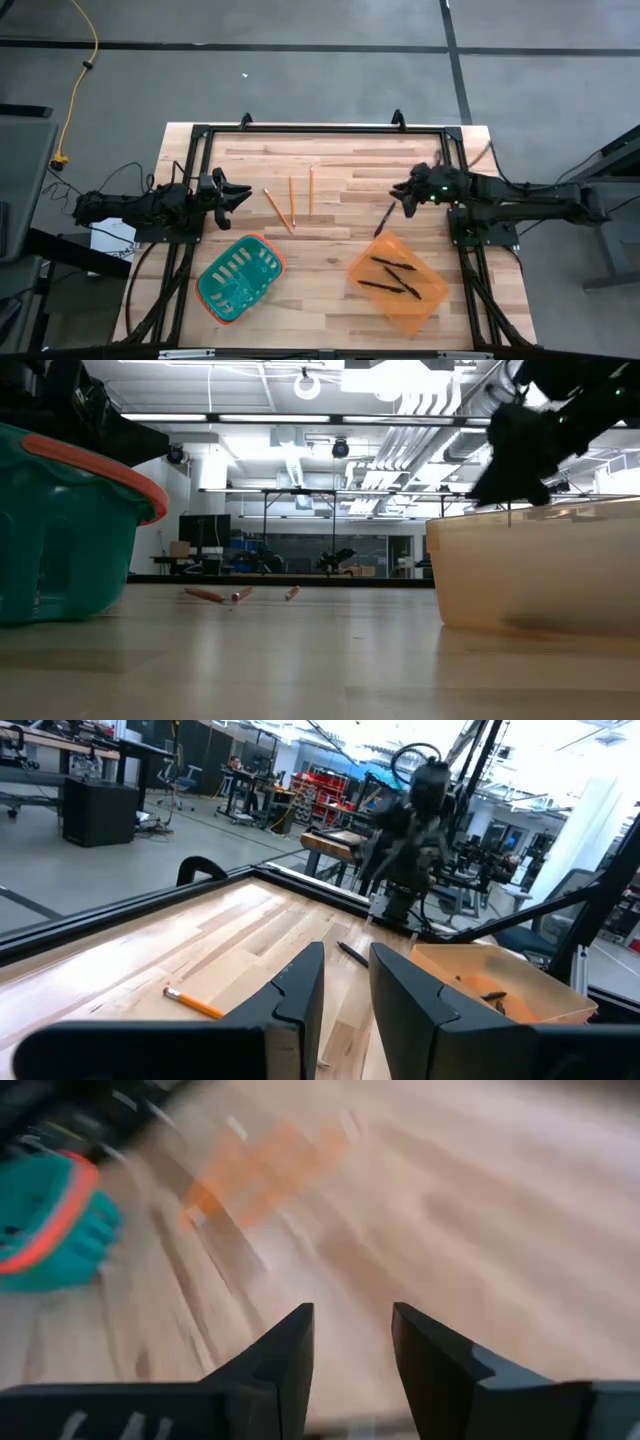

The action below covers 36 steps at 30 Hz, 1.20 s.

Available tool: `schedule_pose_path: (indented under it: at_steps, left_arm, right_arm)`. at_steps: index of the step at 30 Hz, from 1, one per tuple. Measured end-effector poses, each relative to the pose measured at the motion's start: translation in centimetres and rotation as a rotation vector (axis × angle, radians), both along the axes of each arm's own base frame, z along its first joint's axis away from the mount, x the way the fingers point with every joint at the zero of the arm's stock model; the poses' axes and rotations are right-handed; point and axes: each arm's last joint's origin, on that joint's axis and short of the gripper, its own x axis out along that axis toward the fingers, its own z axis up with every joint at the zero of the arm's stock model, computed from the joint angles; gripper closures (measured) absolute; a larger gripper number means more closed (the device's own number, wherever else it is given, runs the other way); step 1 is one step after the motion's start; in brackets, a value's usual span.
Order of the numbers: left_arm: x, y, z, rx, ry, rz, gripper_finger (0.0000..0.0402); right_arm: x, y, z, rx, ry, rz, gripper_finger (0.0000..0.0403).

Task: Sort pens & pencils
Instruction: Put the black pen into the orange bin

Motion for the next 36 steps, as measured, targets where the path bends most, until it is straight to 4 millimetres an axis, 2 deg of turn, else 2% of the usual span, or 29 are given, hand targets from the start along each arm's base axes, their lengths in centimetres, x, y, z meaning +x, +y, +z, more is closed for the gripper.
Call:
schedule_pose_path:
  at_steps: [4,8,15,20,25,31,36]
  left_arm:
    - [0.0,0.0,0.0,0.0,0.0,0.0,0.033]
    - [0.0,0.0,0.0,0.0,0.0,0.0,0.033]
    - [0.0,0.0,0.0,0.0,0.0,0.001,0.033]
    - [0.0,0.0,0.0,0.0,0.0,0.0,0.033]
    - [0.0,0.0,0.0,0.0,0.0,0.001,0.033]
    - [0.0,0.0,0.0,0.0,0.0,0.001,0.033]
    - [0.0,0.0,0.0,0.0,0.0,0.0,0.033]
  right_arm:
    - [0.7,0.0,-1.8,0.254,0.15,-0.123,0.0274]
    - [1.8,0.0,-2.8,0.415,0.252,-0.209,0.0274]
    - [5.5,-0.4,-2.0,0.477,0.409,-0.304,0.0274]
    - [7.0,-0.9,-1.5,0.518,0.615,-0.418,0.0274]
    - [8.9,-1.7,-1.3,0.553,0.697,-0.465,0.0274]
    - [10.9,-2.2,-3.0,0.606,0.797,-0.422,0.0274]
    - [11.3,-2.2,-4.9,0.625,0.897,-0.386,0.0274]
